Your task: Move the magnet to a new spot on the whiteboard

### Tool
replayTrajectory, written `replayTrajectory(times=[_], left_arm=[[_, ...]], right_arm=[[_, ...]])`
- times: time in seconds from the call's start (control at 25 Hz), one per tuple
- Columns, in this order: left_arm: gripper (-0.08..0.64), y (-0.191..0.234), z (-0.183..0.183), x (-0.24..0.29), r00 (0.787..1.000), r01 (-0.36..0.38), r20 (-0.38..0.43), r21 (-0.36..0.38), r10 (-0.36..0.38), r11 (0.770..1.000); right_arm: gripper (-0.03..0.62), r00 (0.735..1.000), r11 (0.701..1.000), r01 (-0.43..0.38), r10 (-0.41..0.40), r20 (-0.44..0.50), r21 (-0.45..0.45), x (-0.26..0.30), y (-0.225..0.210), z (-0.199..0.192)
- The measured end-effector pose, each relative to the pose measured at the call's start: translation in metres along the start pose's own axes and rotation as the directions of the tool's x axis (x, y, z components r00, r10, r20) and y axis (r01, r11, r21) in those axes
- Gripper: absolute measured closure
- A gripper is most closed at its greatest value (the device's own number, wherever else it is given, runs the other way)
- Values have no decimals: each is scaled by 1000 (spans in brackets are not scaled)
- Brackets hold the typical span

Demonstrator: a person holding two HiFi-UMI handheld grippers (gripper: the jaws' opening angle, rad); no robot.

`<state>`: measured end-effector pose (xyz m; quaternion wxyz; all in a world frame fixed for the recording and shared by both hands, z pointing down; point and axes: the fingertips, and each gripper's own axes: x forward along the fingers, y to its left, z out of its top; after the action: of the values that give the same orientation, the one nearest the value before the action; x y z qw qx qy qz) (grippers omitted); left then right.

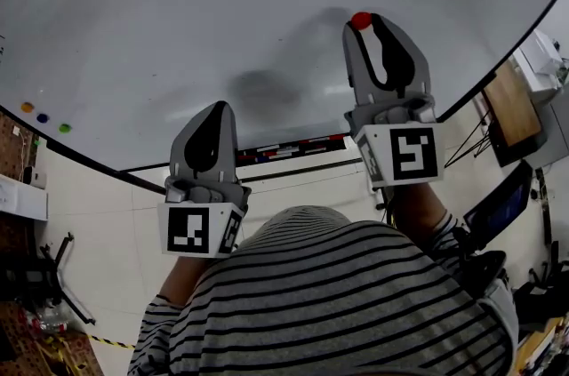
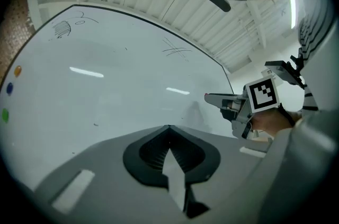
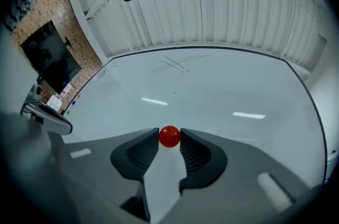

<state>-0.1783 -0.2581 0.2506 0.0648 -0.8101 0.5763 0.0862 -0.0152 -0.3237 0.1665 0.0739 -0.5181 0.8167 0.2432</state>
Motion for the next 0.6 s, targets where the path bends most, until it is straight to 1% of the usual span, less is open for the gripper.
replayTrajectory(times=[0.12, 0.2, 0.48, 0.6], left_arm=[[545, 3, 12, 6, 998, 46, 30, -10, -46, 999], [545, 5, 16, 8, 997, 65, 42, -14, -64, 998], [545, 10, 16, 9, 997, 69, 39, -28, -68, 997], [545, 9, 13, 8, 997, 69, 34, -29, -68, 997]], right_arm=[[471, 999, 999, 31, -30, 11, -27, 11, -2, 8], [471, 999, 998, 41, -41, 14, -40, 16, -2, 10], [471, 996, 995, 85, -84, 33, -45, 23, 0, 12], [476, 997, 997, 72, -71, 33, -41, 22, 0, 9]])
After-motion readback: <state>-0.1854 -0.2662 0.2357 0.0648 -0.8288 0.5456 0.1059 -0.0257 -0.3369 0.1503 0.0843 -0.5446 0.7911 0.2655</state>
